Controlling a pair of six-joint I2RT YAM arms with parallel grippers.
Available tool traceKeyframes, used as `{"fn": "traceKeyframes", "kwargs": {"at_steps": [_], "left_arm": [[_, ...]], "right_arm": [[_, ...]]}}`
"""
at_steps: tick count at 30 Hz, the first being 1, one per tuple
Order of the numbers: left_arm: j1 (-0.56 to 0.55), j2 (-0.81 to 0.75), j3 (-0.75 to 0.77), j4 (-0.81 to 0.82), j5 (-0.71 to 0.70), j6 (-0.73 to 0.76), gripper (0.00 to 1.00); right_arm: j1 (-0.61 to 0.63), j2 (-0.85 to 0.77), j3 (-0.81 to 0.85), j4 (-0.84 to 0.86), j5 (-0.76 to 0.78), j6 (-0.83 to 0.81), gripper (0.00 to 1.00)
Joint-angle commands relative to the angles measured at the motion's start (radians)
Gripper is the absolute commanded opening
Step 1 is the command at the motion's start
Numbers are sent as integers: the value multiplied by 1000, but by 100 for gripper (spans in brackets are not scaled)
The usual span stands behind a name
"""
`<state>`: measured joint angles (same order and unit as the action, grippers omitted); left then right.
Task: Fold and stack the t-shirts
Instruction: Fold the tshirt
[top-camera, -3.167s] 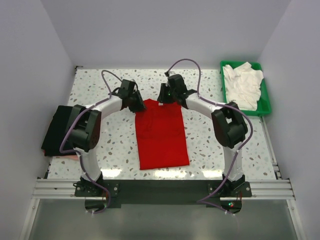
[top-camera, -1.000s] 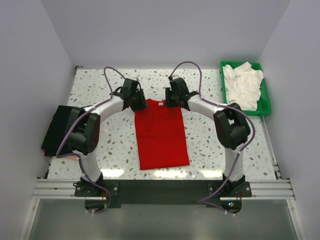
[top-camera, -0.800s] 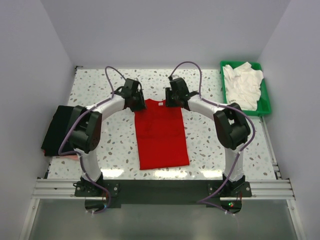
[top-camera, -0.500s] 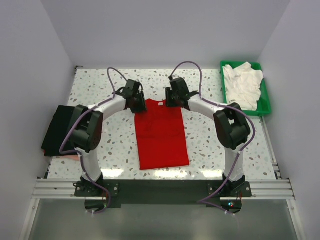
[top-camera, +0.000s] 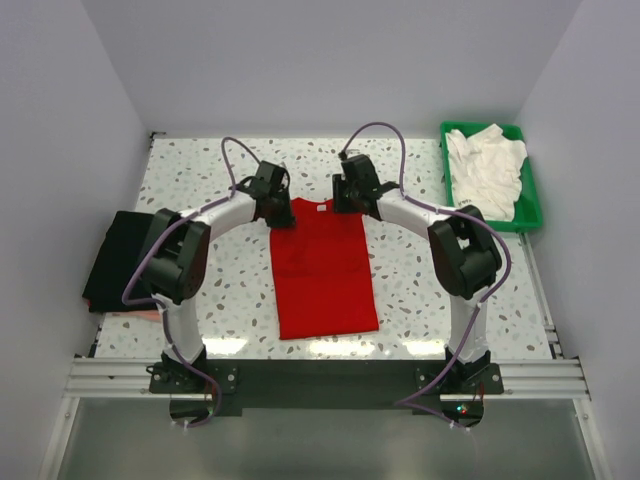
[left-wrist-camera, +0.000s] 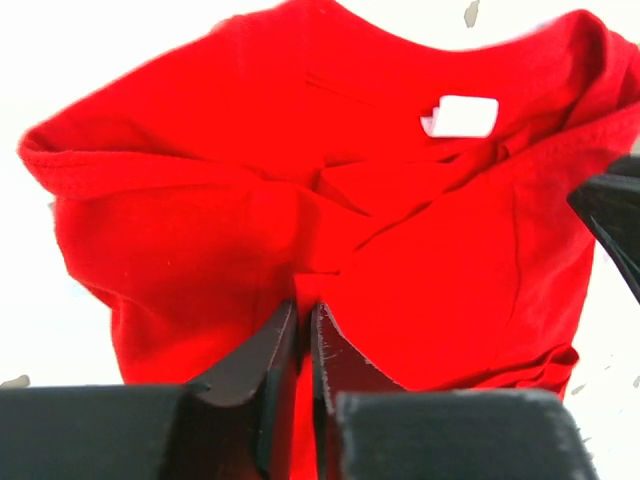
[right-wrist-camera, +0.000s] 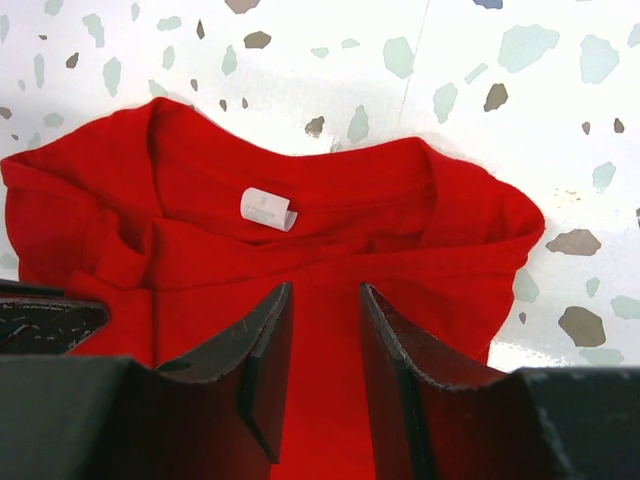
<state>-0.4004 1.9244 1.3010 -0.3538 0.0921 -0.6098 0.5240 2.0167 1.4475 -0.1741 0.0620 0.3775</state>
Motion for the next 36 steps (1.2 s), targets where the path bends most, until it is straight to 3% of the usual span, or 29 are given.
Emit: {"fn": "traceKeyframes", "kwargs": {"at_steps": [1,9,17,21,36], "left_arm": [[-14,-48,32,36,32,19,13],[-21,-149,-38,81,92,15,7],[-21,-140,-58,79,72,13,18],[-21,-130,-58,82,77,12,29],[-21,-62,-40,67,43,13,28]], "right_arm": [[-9,-47,2,-4,19,-14,36],[-12,-41,5,-4,16,-9,36],[-12,-36,5,-7,-1,-6,36],[-10,-42,-1,-10,4,-11,37],[-12,-39,2,-15,-5,-11,37]]}}
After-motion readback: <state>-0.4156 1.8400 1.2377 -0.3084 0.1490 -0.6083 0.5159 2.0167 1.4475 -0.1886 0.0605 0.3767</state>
